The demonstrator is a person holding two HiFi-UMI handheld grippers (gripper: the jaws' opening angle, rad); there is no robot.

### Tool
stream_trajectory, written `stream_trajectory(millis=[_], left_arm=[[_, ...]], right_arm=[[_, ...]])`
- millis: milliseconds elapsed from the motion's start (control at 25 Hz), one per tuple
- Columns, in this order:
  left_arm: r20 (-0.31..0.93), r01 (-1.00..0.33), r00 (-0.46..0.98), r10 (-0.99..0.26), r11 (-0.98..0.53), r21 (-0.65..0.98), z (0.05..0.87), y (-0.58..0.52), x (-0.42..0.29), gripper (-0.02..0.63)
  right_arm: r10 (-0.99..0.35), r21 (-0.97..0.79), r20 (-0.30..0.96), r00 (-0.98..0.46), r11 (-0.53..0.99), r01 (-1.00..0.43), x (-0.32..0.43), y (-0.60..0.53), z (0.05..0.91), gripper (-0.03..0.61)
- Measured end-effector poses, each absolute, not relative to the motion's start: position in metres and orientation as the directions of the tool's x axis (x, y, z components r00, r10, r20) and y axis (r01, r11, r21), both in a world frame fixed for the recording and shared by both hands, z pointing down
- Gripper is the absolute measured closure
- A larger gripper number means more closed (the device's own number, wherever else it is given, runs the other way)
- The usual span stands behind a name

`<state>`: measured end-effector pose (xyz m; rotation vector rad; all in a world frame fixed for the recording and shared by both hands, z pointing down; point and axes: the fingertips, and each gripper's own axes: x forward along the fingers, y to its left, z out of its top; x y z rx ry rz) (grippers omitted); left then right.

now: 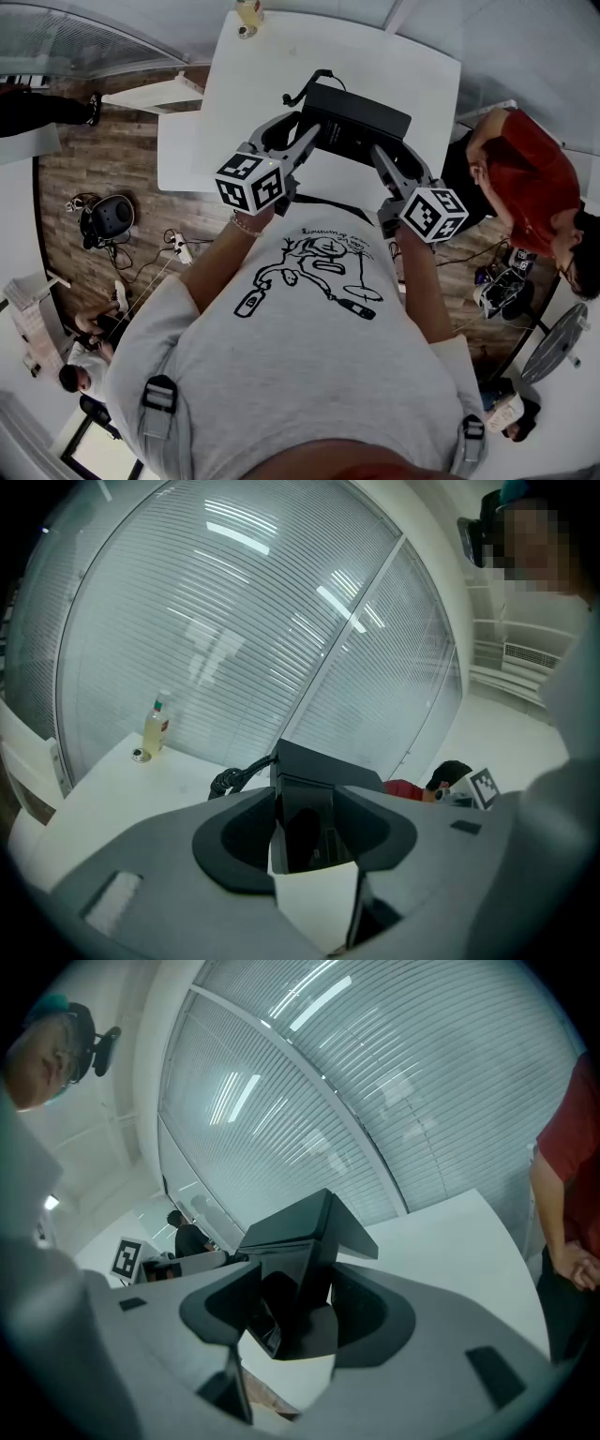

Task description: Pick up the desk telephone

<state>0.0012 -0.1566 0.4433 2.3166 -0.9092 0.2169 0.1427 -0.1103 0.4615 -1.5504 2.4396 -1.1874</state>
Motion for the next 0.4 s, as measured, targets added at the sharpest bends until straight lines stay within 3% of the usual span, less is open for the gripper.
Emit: stream_trajectory(millis=[400], left_arm=[[0.373,-0.661,0.747,-0.551,-0.556,0.504,0.4460,-0.1578,0.0021,0.426]], right_arm=[[-0.776,-0.598,0.372,-0.509,0.220,-0.771,0.1440,-0.1128,0.4621,0.353]])
